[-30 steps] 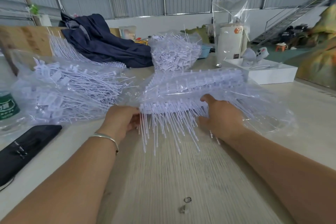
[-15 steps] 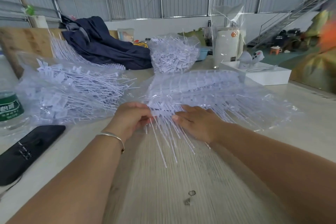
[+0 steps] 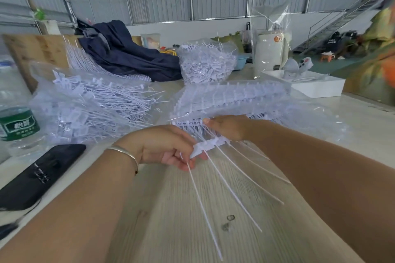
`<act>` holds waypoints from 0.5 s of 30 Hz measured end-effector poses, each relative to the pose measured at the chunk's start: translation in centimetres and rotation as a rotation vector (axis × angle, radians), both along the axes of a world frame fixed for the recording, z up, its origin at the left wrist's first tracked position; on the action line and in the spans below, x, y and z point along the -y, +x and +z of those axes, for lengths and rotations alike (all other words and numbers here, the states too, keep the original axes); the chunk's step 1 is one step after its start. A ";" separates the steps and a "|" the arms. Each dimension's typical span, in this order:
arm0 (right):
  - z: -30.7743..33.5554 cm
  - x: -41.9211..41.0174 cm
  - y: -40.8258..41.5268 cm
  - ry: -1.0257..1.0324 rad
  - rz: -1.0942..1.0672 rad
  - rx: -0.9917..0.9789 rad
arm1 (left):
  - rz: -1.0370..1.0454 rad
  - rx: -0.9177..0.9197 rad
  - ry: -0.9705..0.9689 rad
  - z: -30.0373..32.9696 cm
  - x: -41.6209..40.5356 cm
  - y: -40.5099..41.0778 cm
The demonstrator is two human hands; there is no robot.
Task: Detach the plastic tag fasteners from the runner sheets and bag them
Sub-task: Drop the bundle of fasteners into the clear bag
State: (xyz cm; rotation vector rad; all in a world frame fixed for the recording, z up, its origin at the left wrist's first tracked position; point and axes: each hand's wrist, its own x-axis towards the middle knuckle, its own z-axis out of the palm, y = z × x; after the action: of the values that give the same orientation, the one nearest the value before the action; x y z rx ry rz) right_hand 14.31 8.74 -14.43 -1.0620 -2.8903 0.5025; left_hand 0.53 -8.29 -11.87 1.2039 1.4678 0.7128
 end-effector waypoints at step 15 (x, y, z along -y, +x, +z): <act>0.6 -0.4 7.4 0.631 -0.235 -0.087 | 0.097 -0.418 -0.039 0.0 -0.6 4.6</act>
State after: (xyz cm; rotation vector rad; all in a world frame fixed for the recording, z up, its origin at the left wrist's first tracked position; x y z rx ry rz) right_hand 21.73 9.17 -13.87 -1.1844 -2.5054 -0.3444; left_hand 5.12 -7.72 -11.87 1.3112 1.8861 0.5113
